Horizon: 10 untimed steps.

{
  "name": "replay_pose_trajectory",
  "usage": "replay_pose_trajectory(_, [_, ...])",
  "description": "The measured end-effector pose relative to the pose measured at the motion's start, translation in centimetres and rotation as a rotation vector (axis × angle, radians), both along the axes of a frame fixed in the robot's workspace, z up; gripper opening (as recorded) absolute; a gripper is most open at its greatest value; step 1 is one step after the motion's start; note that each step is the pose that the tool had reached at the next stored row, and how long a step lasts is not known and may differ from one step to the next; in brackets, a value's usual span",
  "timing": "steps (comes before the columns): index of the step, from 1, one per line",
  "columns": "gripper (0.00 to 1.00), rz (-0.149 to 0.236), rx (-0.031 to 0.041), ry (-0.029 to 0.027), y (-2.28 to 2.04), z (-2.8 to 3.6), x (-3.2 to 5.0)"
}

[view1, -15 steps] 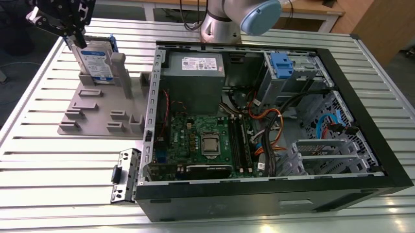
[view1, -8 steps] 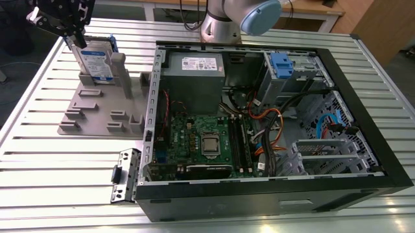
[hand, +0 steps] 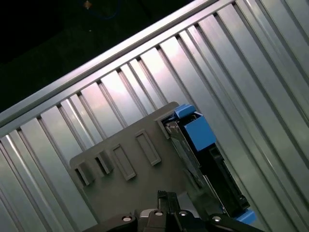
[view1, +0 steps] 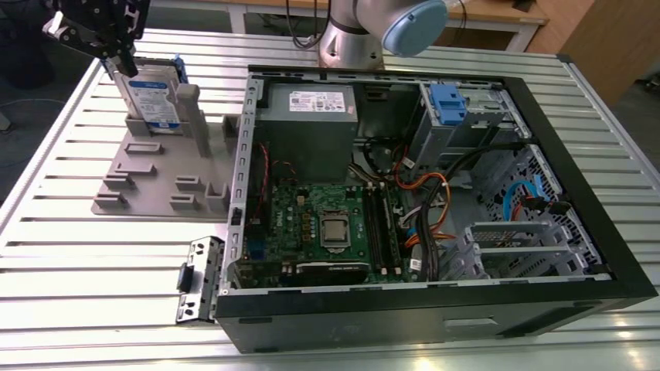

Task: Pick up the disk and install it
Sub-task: 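Pick up the disk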

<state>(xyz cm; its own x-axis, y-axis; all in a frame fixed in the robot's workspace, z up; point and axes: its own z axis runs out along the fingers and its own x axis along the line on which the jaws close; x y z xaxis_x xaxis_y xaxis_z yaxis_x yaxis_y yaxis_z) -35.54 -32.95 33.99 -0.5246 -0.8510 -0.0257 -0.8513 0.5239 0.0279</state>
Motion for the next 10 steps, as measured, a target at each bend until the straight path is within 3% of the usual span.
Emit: replay_pose_trajectory(10, [0.10,0.042,0.0000,0.0000,0.00,0.00,0.00])
